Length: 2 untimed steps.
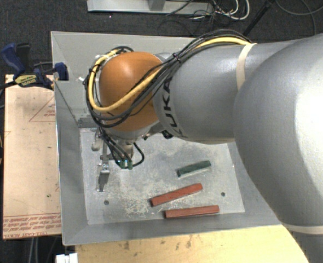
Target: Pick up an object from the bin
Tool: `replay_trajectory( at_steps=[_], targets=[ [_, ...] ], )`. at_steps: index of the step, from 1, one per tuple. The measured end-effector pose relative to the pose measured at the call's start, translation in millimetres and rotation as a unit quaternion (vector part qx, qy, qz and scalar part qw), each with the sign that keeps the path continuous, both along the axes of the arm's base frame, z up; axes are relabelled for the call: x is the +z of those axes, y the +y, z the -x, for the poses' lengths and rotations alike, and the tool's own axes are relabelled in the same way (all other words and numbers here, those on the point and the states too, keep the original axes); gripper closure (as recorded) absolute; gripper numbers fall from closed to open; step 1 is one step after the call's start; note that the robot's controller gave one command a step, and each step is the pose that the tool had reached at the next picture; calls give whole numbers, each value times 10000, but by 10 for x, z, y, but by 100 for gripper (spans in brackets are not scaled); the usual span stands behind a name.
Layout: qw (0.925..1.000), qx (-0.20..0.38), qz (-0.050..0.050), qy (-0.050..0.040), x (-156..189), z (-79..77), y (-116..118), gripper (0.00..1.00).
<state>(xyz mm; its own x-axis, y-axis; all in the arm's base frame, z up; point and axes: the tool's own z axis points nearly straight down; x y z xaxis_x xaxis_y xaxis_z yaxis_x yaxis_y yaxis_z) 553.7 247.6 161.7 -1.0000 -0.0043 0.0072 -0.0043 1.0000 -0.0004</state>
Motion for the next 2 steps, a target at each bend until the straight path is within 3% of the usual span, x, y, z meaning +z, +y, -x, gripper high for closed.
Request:
replay_trajectory(
  at_steps=[1,2],
  targets=[
    [10000,-19,-8,-34,47,-21,-11,0],
    [9963,854,-29,-72,-158,81,-188,0]
  ],
)
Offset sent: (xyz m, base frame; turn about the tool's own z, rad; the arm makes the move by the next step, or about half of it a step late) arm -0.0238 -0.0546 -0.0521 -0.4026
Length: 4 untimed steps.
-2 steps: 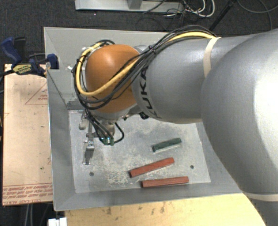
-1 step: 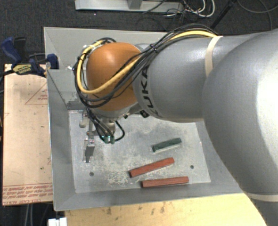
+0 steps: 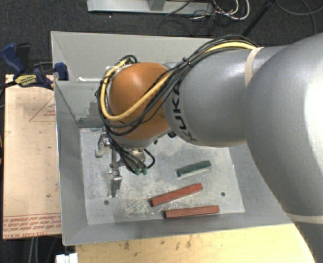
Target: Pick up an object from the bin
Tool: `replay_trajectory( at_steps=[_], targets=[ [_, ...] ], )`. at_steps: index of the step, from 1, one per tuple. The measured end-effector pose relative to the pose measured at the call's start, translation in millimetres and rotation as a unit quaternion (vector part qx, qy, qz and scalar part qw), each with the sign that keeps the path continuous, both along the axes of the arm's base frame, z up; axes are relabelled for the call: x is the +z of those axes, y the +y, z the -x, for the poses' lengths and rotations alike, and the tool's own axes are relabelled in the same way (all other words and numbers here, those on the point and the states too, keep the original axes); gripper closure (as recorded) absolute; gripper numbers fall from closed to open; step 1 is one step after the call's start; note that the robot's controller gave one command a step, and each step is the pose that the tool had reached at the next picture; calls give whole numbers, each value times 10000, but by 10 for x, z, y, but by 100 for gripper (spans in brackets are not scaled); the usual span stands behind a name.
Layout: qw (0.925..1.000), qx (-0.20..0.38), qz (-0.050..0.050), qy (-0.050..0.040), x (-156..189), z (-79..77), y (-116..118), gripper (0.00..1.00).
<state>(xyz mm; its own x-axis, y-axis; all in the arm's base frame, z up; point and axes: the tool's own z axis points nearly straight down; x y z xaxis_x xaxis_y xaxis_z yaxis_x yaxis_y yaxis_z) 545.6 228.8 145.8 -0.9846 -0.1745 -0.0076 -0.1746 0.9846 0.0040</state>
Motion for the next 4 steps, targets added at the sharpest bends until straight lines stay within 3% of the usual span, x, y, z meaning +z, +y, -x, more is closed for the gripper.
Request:
replay_trajectory(
  at_steps=[1,2,3,4],
  targets=[
    [9868,1619,27,36,-270,137,-440,0],
    [9788,2049,28,21,-600,330,-500,0],
    [9762,2168,27,14,-189,-119,-1341,100],
    [9761,2172,22,18,-192,-116,-1336,0]
  ],
)
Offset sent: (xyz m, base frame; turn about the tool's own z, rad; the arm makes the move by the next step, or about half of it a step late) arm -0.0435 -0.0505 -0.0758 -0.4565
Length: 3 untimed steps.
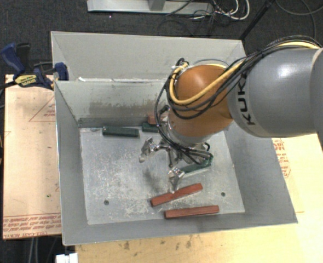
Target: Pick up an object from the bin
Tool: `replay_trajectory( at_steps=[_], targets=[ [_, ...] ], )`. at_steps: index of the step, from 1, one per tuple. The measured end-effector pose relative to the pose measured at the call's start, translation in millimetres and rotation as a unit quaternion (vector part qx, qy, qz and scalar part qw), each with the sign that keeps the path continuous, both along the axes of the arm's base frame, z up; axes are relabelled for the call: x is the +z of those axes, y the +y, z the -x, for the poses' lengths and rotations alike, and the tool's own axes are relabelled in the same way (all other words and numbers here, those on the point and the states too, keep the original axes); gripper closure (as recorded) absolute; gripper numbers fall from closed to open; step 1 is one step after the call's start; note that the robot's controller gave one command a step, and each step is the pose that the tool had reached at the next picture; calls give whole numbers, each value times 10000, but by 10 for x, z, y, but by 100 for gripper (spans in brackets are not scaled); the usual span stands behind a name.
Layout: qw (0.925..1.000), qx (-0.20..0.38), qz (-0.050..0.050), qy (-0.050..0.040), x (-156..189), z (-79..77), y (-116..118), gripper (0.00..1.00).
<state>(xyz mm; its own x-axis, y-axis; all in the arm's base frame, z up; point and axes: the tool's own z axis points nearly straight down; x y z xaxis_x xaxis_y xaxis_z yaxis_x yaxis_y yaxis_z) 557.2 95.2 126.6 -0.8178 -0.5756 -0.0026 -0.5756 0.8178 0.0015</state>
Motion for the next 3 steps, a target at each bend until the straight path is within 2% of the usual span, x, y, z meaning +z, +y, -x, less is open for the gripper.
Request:
replay_trajectory(
  at_steps=[1,2,3],
  targets=[
    [10000,1,0,0,0,0,0,0],
    [9996,297,-11,-29,-297,219,-355,0],
    [9841,1774,26,-74,-462,374,-314,100]
  ],
)
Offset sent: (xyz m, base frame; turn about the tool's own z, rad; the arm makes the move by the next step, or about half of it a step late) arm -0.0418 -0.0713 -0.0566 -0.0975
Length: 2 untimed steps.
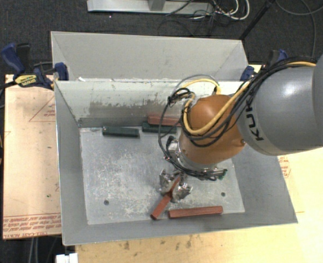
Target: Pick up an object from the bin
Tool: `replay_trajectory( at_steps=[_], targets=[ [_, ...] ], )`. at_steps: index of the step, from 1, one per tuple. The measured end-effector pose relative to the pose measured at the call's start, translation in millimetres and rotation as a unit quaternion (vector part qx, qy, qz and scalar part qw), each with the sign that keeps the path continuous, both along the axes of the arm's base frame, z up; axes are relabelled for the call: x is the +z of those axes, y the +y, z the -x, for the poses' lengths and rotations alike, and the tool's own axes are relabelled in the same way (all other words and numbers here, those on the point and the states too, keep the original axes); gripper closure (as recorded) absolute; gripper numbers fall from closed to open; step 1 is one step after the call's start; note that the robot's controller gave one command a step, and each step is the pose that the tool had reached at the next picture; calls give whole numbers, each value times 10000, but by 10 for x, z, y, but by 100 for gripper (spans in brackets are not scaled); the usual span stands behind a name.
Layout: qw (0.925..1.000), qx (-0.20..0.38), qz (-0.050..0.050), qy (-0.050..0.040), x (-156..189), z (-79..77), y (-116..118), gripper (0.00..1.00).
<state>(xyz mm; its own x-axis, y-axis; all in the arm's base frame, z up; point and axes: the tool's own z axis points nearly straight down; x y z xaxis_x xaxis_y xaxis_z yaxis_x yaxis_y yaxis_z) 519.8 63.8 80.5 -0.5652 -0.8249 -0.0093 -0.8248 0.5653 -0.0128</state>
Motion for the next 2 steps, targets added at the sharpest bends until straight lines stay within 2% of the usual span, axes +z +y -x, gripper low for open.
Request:
replay_trajectory(
  at_steps=[1,2],
  targets=[
    [10000,-17,-6,0,0,0,-4,100],
    [9999,-108,-12,59,1496,93,141,100]
  ],
)
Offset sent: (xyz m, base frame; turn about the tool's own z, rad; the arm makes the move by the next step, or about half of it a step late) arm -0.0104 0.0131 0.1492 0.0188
